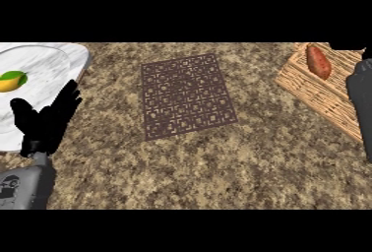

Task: Pick the sweet potato from the placemat and place it in the basket

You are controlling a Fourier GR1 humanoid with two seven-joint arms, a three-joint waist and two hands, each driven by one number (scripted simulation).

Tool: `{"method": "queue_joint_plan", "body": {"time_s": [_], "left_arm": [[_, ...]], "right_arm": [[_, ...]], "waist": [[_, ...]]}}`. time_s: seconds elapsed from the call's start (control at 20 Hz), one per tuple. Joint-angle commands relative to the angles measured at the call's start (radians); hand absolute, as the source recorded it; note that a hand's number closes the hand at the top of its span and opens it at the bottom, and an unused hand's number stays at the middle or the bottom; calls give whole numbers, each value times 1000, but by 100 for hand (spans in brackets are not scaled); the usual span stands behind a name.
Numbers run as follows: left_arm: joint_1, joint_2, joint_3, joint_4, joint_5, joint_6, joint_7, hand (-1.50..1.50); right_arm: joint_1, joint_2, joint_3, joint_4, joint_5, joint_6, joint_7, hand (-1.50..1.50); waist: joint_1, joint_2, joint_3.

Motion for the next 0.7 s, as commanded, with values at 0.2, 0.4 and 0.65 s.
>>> {"method": "queue_joint_plan", "body": {"time_s": [0.2,0.4,0.65], "left_arm": [[37,-10,-2,2,-7,-4,-27,0],[-1,21,28,-32,20,-3,44,0],[9,17,30,-16,17,-1,30,0]], "right_arm": [[-22,-8,-62,38,-122,-87,-184,-150],[19,-23,-142,-76,-157,-206,-128,-150],[138,-40,-231,-290,-259,-204,-97,-150]], "waist": [[2,-1,0],[-12,-7,1],[-42,-15,0]]}}
